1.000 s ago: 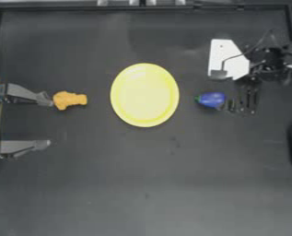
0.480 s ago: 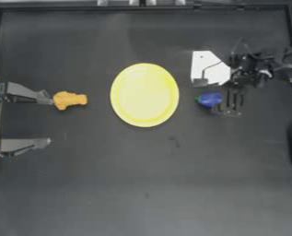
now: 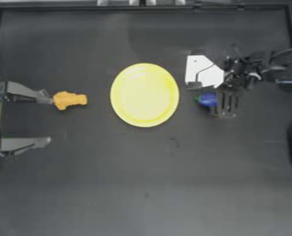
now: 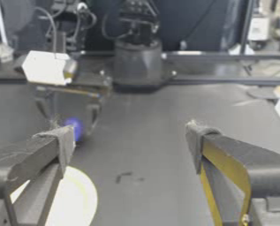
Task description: Put purple eggplant on plate
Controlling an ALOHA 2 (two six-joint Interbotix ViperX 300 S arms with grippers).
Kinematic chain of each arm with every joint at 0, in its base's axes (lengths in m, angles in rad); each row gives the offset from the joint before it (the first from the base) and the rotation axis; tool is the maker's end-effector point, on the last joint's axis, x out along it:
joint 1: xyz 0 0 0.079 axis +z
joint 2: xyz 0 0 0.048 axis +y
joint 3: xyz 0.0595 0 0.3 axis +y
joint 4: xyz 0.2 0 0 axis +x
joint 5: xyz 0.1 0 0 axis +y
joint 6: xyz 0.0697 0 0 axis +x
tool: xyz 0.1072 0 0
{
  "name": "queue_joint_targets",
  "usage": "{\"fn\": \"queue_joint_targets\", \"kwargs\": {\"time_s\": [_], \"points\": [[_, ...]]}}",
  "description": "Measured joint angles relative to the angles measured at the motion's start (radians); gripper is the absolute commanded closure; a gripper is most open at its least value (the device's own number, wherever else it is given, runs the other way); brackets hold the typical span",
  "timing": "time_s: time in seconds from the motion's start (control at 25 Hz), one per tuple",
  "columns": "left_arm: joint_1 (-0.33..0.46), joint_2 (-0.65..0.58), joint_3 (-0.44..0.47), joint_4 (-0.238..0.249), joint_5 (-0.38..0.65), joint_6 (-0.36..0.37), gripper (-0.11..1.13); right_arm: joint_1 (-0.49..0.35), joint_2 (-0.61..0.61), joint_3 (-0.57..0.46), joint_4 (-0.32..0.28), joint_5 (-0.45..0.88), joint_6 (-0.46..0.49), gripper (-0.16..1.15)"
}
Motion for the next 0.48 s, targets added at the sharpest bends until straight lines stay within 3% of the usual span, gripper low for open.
{"fn": "queue_joint_targets", "kwargs": {"time_s": [0.12,0.4,0.48], "points": [[0.003,0.008,0.0,-0.002,0.0,0.0,-0.01,-0.003,0.017,0.0,-0.006,-0.002,0.006,0.08],[0.002,0.011,0.0,-0.003,0.0,-0.002,-0.01,-0.003,0.025,-0.006,-0.025,0.003,0.026,0.8],[0.003,0.018,0.0,-0.003,0.0,-0.002,-0.01,-0.003,0.018,-0.008,-0.02,0.006,0.026,0.82]]}}
